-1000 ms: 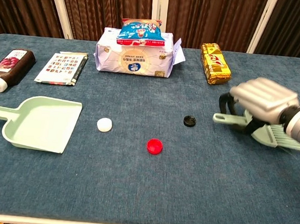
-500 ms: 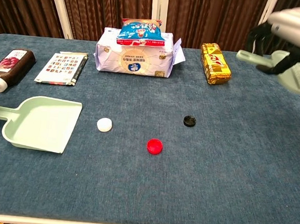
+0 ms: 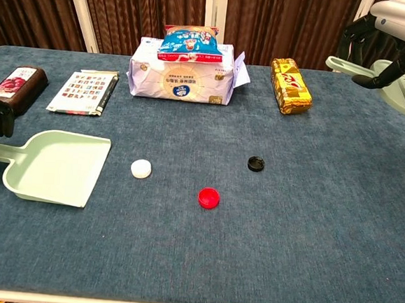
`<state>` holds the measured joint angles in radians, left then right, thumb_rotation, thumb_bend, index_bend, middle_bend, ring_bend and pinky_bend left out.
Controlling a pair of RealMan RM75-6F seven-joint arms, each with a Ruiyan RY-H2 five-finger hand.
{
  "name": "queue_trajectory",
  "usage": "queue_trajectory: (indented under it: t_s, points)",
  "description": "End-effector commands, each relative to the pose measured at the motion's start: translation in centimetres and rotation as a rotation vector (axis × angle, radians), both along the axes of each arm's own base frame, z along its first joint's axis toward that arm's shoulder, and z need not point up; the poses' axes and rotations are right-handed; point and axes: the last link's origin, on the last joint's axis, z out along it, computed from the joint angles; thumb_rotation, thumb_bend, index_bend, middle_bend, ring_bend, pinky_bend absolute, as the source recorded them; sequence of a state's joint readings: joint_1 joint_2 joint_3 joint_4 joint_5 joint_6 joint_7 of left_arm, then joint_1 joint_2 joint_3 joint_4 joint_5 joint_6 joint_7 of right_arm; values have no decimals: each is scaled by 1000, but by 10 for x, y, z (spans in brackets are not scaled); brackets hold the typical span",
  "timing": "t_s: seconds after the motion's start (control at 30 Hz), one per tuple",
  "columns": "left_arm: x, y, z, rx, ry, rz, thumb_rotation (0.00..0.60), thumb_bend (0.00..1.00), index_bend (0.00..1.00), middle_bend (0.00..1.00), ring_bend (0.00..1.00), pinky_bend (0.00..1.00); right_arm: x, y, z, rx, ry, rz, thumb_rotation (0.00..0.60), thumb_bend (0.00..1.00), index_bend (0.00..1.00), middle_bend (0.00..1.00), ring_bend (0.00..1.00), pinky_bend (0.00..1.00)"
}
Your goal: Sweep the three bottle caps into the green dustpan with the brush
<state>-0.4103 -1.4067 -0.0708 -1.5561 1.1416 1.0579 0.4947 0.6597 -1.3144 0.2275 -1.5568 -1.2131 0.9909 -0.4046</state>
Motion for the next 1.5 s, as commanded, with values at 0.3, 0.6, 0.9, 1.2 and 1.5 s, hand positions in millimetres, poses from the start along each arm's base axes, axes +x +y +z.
queue_trajectory:
  t_s: [0.3, 0.6, 0.9, 1.2, 1.5]
  points:
    - [-4, 10, -10, 29, 15, 33, 600, 158, 454, 427, 320, 292, -6, 1, 1, 5, -4, -12, 600, 395, 691, 636, 319, 375]
    - [-4, 12, -16, 15, 9, 41, 600, 218, 508, 473, 351, 299, -10, 1, -2, 11, -7, -23, 600, 395, 691, 640, 323, 375]
    - [-6, 14, -17, 8, 9, 46, 600, 278, 540, 503, 359, 301, -12, 1, -4, 17, -11, -29, 600, 395, 691, 643, 323, 375]
    - [0, 16, -18, -4, 4, 14, 600, 339, 568, 537, 387, 307, -14, 10, -23, 127, -118, -52, 600, 423, 699, 652, 337, 375]
    - [15, 25, -14, -32, 31, -17, 600, 347, 586, 562, 404, 307, 0, 16, -64, 350, -322, -1, 600, 459, 702, 653, 336, 376]
